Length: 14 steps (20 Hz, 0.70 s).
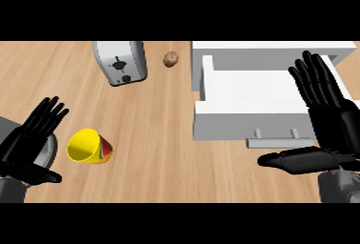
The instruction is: Pick up the cup, place it into the drawer and close the drawer
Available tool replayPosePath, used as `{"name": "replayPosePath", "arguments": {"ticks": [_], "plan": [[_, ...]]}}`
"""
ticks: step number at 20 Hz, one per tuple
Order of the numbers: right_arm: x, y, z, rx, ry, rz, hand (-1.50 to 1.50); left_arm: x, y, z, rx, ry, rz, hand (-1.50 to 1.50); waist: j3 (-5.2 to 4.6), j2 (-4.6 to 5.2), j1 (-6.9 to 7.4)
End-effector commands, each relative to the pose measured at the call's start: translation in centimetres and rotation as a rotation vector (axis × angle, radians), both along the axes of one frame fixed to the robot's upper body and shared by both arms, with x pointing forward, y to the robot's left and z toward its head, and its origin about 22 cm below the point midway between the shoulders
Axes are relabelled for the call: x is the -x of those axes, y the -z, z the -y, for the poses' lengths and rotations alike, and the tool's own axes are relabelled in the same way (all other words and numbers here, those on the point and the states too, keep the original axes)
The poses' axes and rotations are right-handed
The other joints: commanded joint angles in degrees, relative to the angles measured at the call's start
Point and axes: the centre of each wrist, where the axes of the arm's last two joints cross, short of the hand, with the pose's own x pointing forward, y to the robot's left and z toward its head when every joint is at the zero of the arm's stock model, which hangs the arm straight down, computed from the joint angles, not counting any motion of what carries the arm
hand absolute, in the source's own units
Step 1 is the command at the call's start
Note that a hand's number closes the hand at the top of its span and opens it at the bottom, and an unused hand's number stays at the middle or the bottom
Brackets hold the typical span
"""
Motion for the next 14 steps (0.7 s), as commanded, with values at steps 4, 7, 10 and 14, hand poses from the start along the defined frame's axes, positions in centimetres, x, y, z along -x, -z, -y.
{"name": "replayPosePath", "arguments": {"ticks": [4,7,10,14], "plan": [[0.0,-1.3,0.8,-0.008,0.006,0.006,-1.5,-1.2,5.1,0.1,-0.051,-0.014,-0.047,-1.5,-0.04,0.1,-0.55],[1.6,0.2,-0.2,-0.013,0.012,0.002,-1.5,-0.2,5.5,-2.9,-0.042,-0.044,-0.053,-1.5,-0.06,0.11,-0.65],[0.1,-3.1,0.3,0.005,0.003,-0.007,-1.5,-2.7,6.7,0.3,-0.053,-0.041,-0.067,-1.5,-0.1,0.2,-0.9],[-0.5,-1.4,-0.3,-0.005,0.001,0.006,-1.5,-0.6,9.1,-0.2,-0.056,-0.068,-0.064,-1.5,-0.12,0.36,-0.84]]}}
